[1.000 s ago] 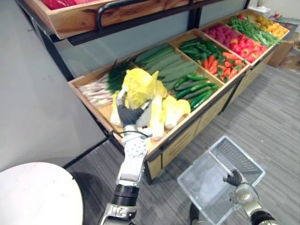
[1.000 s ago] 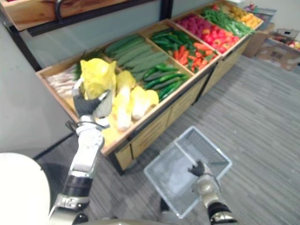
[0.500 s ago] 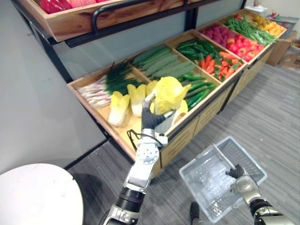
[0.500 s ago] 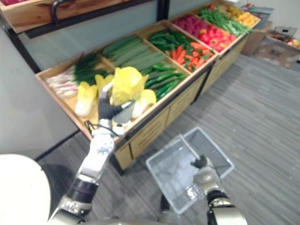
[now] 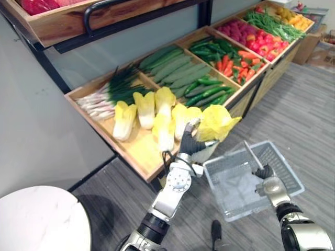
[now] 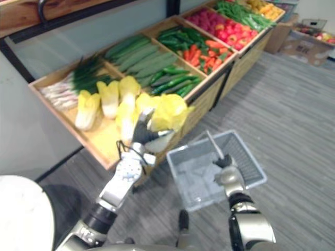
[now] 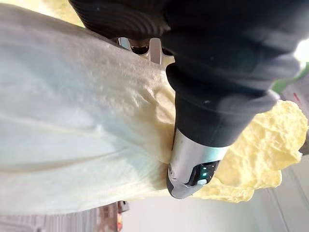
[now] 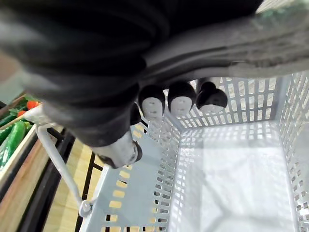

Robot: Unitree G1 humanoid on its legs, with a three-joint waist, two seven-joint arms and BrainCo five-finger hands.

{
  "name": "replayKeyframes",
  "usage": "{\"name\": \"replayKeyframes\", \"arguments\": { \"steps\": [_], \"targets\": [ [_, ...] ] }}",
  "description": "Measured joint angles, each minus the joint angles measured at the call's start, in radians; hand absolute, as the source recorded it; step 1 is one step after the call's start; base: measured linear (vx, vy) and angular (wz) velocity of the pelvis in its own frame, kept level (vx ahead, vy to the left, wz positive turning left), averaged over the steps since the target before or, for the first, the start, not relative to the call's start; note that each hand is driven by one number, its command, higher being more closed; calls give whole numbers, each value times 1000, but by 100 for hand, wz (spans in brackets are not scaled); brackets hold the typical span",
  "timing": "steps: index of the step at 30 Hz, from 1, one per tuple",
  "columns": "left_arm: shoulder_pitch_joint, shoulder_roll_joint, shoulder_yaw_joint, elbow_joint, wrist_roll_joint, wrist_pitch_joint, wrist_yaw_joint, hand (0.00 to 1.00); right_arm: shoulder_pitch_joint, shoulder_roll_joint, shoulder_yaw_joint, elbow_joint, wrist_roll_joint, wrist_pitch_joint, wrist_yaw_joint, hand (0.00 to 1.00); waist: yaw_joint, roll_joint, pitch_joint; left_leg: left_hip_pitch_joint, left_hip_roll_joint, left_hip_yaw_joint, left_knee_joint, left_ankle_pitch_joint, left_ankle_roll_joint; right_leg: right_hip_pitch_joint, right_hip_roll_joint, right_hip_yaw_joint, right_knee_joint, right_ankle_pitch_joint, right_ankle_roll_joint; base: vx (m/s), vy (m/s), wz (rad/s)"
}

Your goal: Pick vegetable in the basket

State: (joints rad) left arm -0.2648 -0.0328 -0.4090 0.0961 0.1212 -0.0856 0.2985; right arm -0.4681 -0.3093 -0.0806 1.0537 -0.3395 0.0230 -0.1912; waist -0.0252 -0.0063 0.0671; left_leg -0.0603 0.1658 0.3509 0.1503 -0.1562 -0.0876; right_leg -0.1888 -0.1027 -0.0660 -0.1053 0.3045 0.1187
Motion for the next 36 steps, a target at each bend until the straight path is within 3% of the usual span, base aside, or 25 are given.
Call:
{"name": "replayKeyframes", "arguments": {
  "steps": [2, 4, 5, 11, 19, 26, 32, 36],
  "targets": [
    [-1, -3, -18, 16, 0, 0, -1, 100, -10, 0, 0, -33, 10, 2, -1, 100, 1, -4, 15, -1, 0, 5, 9, -1, -2, 0, 0, 11, 0, -4, -3, -74, 1, -8],
    [-3, -3, -25, 20, 0, 0, -3, 100, -16, 4, 1, -79, 31, 7, -1, 100, 3, -31, 30, -2, -12, 22, 25, -3, -10, 1, -9, 19, 0, -85, -46, -64, -20, -10],
    [-4, -5, -33, 36, -1, 1, -2, 100, -20, 6, 0, -110, 35, 10, -1, 100, 2, -23, 38, -6, -5, 22, 29, -2, -16, -2, -7, 18, 0, -89, -42, -31, -25, -5],
    [-14, -9, -88, 88, 1, 2, -11, 100, -4, 42, 9, -237, 35, 24, 0, 100, -2, -30, 42, -2, 30, 25, 37, -4, -49, 0, 25, 17, 0, -94, -48, 20, -25, -6],
    [-46, -22, -94, 210, 11, 12, 2, 100, 84, 86, 54, -395, 39, 24, 15, 100, -5, -34, 42, 34, 36, 50, 34, -19, -49, 17, 38, 33, 0, -88, -53, 70, 24, -10],
    [-54, -34, -51, 366, 45, 47, 23, 100, 211, 102, 132, -580, 111, 19, 78, 100, -25, -80, 40, 64, 30, 75, 28, -35, -46, 30, 37, 62, 0, -87, -50, 13, 39, -9],
    [-68, -35, -16, 462, 88, 58, 52, 100, 303, 88, 152, -711, 206, -12, 119, 100, -51, -83, 40, 67, 31, 83, 31, -44, -44, 31, 38, 73, 0, -89, -47, -13, 10, -5],
    [-87, -36, -14, 518, 98, 68, 54, 100, 338, 67, 172, -772, 238, -26, 148, 100, -52, -84, 40, 77, 32, 101, 31, -47, -47, 30, 42, 83, 0, -90, -46, -8, -10, -13]
  ]
}}
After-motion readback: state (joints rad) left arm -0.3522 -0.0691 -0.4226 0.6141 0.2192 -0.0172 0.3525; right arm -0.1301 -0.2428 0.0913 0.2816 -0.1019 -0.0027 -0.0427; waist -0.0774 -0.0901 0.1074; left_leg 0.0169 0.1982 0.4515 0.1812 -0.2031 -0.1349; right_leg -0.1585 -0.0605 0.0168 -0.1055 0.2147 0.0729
